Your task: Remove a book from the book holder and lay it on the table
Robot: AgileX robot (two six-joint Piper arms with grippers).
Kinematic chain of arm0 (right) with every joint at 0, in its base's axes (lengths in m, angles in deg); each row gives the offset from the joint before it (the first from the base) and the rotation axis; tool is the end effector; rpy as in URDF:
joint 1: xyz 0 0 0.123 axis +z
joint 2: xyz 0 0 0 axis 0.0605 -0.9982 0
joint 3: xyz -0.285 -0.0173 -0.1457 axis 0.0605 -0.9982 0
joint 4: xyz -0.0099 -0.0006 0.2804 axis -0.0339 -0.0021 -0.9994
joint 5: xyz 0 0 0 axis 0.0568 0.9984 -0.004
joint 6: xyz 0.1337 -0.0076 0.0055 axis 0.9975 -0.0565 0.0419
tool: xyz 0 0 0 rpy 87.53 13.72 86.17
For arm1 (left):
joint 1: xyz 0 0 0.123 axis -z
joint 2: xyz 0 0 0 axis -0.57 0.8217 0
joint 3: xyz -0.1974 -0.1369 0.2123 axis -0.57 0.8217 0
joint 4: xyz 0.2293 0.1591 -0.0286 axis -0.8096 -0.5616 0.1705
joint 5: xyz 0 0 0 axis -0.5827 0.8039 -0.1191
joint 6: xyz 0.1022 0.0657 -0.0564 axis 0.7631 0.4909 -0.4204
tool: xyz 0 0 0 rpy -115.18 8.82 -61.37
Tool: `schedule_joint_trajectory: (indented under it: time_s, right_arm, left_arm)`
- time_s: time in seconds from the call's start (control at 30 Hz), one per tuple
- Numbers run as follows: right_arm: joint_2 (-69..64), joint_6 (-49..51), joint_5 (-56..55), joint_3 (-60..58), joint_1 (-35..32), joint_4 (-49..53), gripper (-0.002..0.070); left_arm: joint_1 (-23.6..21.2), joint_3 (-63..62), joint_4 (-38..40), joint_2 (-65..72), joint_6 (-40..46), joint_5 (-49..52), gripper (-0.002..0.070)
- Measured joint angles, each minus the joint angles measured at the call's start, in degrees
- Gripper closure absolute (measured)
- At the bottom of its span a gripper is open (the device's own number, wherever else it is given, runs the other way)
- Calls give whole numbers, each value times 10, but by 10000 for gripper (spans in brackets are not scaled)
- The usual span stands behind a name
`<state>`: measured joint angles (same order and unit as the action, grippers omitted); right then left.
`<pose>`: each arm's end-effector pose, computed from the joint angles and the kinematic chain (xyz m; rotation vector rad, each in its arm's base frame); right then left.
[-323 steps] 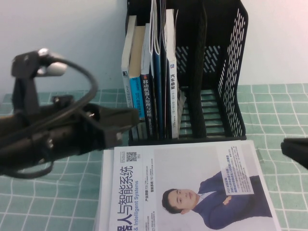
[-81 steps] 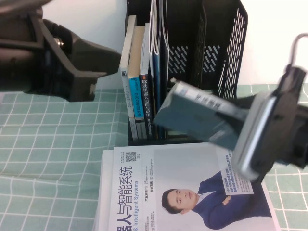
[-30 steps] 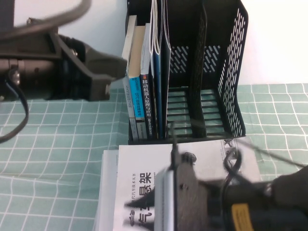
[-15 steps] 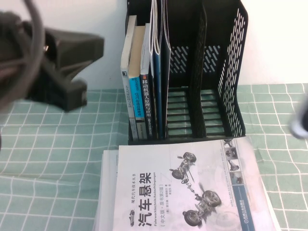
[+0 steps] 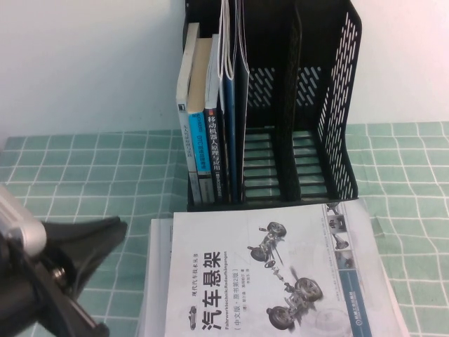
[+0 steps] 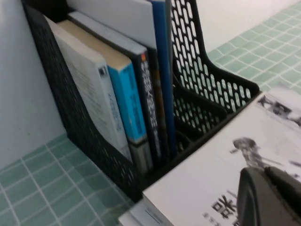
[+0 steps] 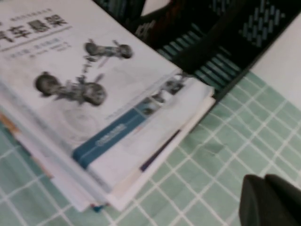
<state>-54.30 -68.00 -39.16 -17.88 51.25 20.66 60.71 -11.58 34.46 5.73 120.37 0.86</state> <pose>0.0893 0.0486 0.3072 -0.9149 1.8001 0.1346 0.1594 -0.1048 0.3216 0.6571 1.7463 -0.3952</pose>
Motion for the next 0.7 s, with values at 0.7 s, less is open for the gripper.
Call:
schedule_joint_trajectory:
  time_s: [0.7]
  right_arm:
    - [107,6,-143,-175,0,-84,678]
  left_arm:
    - [0,57,336,-10,281,64,677]
